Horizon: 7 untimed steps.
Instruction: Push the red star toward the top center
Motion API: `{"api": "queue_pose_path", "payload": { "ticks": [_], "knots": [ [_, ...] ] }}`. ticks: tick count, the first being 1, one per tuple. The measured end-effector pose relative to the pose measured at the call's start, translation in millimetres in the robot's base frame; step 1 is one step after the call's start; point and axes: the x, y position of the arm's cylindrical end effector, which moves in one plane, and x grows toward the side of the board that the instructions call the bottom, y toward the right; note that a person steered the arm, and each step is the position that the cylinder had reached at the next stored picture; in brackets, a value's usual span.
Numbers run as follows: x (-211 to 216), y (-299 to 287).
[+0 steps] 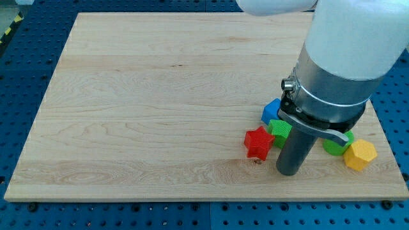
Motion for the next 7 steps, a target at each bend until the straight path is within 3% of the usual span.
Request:
{"api": "queue_pose_path", "payload": {
  "ticks": [4, 7],
  "knots": [
    [-51.6, -81.7],
    [-76.7, -49.2]
  ]
}}
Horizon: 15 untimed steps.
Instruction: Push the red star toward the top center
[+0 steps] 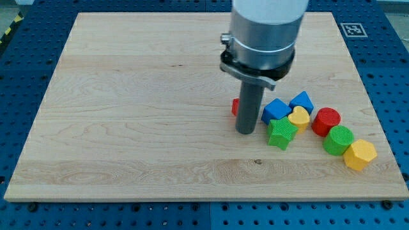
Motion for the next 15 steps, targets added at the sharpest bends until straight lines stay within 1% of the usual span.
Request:
{"api": "queue_pose_path", "payload": {
  "ticks": [1, 2, 5, 6, 7, 10, 11, 12, 14, 15],
  "knots": [
    [-19.2, 8.5],
    [-46.6, 3.6],
    [-132.0, -55.1],
    [-154.6, -50.9],
    [-165.0, -25.2],
    [-169.9, 63.0],
    [-185.7, 73.1],
    [-196.2, 65.0],
    [-210.4, 3.4],
    [-229.3, -11.7]
  ]
}}
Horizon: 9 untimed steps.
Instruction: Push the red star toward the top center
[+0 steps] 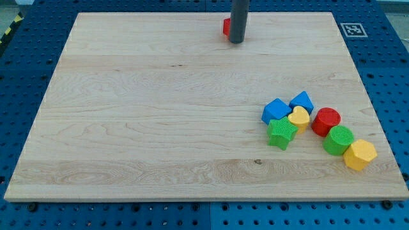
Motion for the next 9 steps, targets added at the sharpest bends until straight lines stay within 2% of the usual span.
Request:
{"api": "queue_pose_path", "payload": {
  "ticks": [1, 2, 3, 4, 5, 7, 8, 9],
  "knots": [
    [-10.2, -1.5],
    [-0.9, 15.1],
    [-7.2, 54.3],
    [-26.6, 57.9],
    [-30.3, 54.5],
    [-40.6, -12.9],
    [-40.6, -21.9],
    [-40.6, 5.0]
  ]
}}
